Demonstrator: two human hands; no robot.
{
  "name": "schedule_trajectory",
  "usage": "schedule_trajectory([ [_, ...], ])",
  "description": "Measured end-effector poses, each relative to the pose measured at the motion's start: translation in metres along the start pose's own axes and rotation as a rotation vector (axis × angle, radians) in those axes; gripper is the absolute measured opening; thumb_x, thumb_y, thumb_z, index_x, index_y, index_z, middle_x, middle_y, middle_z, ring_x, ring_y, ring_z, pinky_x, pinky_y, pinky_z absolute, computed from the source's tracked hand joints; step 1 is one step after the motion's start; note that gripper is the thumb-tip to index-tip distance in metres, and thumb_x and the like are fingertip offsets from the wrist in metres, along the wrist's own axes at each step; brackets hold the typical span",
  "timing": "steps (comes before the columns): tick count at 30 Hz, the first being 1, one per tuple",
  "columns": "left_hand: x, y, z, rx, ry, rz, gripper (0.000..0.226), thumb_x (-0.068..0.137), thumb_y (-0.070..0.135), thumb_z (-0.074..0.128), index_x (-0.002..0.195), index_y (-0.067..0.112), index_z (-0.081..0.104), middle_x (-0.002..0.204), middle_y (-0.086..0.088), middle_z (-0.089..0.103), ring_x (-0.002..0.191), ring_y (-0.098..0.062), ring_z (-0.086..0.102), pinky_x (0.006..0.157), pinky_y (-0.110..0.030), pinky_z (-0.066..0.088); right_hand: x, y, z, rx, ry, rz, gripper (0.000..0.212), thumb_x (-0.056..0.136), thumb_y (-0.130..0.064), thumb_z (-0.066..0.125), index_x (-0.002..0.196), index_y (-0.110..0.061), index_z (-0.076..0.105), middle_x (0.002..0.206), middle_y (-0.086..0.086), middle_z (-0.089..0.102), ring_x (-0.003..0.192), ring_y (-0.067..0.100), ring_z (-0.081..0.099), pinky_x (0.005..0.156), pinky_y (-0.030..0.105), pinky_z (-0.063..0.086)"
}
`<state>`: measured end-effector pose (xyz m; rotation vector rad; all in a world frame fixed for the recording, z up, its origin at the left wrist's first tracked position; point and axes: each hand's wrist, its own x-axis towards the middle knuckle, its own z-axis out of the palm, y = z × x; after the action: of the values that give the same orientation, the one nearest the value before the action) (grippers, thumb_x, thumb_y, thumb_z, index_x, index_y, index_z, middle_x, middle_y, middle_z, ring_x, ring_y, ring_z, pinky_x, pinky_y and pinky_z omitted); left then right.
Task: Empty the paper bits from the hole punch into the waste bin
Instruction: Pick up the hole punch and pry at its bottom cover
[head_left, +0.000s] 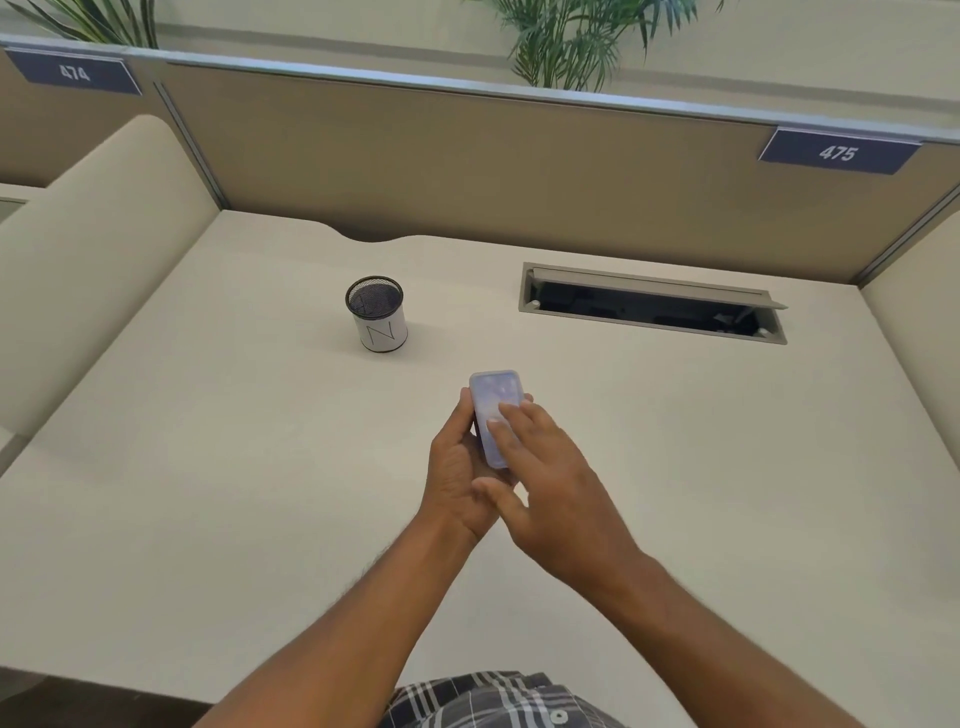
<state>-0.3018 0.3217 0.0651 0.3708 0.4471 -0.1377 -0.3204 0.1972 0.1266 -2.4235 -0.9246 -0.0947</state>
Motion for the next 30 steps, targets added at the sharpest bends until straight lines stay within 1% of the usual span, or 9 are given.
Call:
schedule_trajectory([
  [2, -0.001, -0.001, 0.001, -0.003, 0.000, -0.003, 0.066, 0.092, 0.046, 0.068, 0.140, 0.002, 0.056, 0.117, -0.017, 0.071, 0.108, -0.029, 0.070, 0.091, -0.042, 0.058, 0.001, 0.000, 0.005, -0.066, 0.077, -0.025, 0.049, 0.087, -0.015, 0.072, 0.131, 0.002, 0.058, 0.137, 0.020, 0.058, 0.133, 0.039, 0.049, 0.108, 0.048, 0.044],
  [5, -0.004, 0.000, -0.001, -0.034, -0.015, -0.014, 0.065, 0.092, 0.045, 0.069, 0.138, 0.000, 0.058, 0.118, -0.018, 0.072, 0.108, -0.030, 0.071, 0.089, -0.042, 0.059, 0.000, -0.001, 0.010, -0.124, 0.122, -0.058, 0.041, 0.085, -0.009, 0.072, 0.123, 0.003, 0.064, 0.130, 0.019, 0.065, 0.125, 0.037, 0.058, 0.101, 0.048, 0.051],
  [9, -0.007, 0.002, -0.006, -0.050, -0.015, -0.004, 0.066, 0.094, 0.045, 0.067, 0.141, 0.001, 0.054, 0.120, -0.019, 0.071, 0.109, -0.031, 0.071, 0.086, -0.042, 0.060, -0.002, -0.004, 0.014, -0.126, 0.154, -0.057, 0.036, 0.087, -0.011, 0.069, 0.122, -0.001, 0.067, 0.130, 0.016, 0.066, 0.125, 0.032, 0.059, 0.096, 0.041, 0.056],
  [15, -0.009, 0.010, -0.009, -0.107, -0.031, -0.025, 0.065, 0.093, 0.042, 0.069, 0.140, -0.001, 0.055, 0.115, -0.020, 0.071, 0.104, -0.030, 0.071, 0.090, -0.042, 0.059, 0.001, -0.008, 0.020, -0.044, 0.219, -0.021, 0.031, 0.092, -0.013, 0.063, 0.121, -0.003, 0.069, 0.130, 0.013, 0.066, 0.125, 0.026, 0.060, 0.091, 0.040, 0.058],
  [21, -0.005, 0.016, -0.015, -0.124, -0.030, 0.022, 0.048, 0.098, 0.041, 0.059, 0.132, 0.006, 0.066, 0.121, -0.018, 0.071, 0.103, -0.030, 0.073, 0.084, -0.042, 0.062, 0.006, -0.002, 0.025, 0.115, 0.484, -0.016, 0.030, 0.089, -0.005, 0.066, 0.117, 0.002, 0.069, 0.121, 0.013, 0.071, 0.114, 0.020, 0.068, 0.092, 0.032, 0.058],
  [24, -0.004, 0.016, -0.015, -0.082, -0.027, 0.046, 0.042, 0.098, 0.042, 0.058, 0.116, 0.008, 0.076, 0.116, -0.017, 0.075, 0.097, -0.031, 0.075, 0.076, -0.042, 0.062, 0.008, 0.002, 0.024, 0.264, 0.570, 0.047, 0.028, 0.092, -0.006, 0.063, 0.119, -0.001, 0.070, 0.121, 0.003, 0.071, 0.111, 0.009, 0.068, 0.089, 0.024, 0.057],
  [26, -0.003, 0.016, -0.014, -0.072, -0.018, 0.046, 0.043, 0.099, 0.042, 0.057, 0.119, 0.009, 0.074, 0.117, -0.017, 0.075, 0.096, -0.032, 0.075, 0.076, -0.044, 0.062, 0.010, 0.001, 0.021, 0.368, 0.586, 0.075, 0.026, 0.095, -0.007, 0.060, 0.119, -0.008, 0.069, 0.118, -0.016, 0.068, 0.104, 0.002, 0.068, 0.082, 0.016, 0.056],
  [28, -0.002, 0.016, -0.014, -0.059, -0.007, 0.043, 0.047, 0.099, 0.044, 0.056, 0.129, 0.009, 0.067, 0.124, -0.018, 0.071, 0.102, -0.034, 0.072, 0.085, -0.047, 0.061, 0.011, 0.000, 0.019, 0.421, 0.598, 0.117, 0.023, 0.097, -0.010, 0.058, 0.116, -0.017, 0.070, 0.110, -0.032, 0.065, 0.088, 0.002, 0.068, 0.067, 0.014, 0.055],
  [30, -0.001, 0.016, -0.012, -0.040, 0.004, 0.041, 0.048, 0.097, 0.044, 0.057, 0.130, 0.010, 0.066, 0.129, -0.018, 0.069, 0.110, -0.036, 0.066, 0.101, -0.052, 0.052, 0.012, 0.001, 0.020, 0.454, 0.635, 0.200, 0.021, 0.098, -0.015, 0.058, 0.113, -0.024, 0.069, 0.098, -0.037, 0.066, 0.074, 0.001, 0.065, 0.058, 0.013, 0.051],
])
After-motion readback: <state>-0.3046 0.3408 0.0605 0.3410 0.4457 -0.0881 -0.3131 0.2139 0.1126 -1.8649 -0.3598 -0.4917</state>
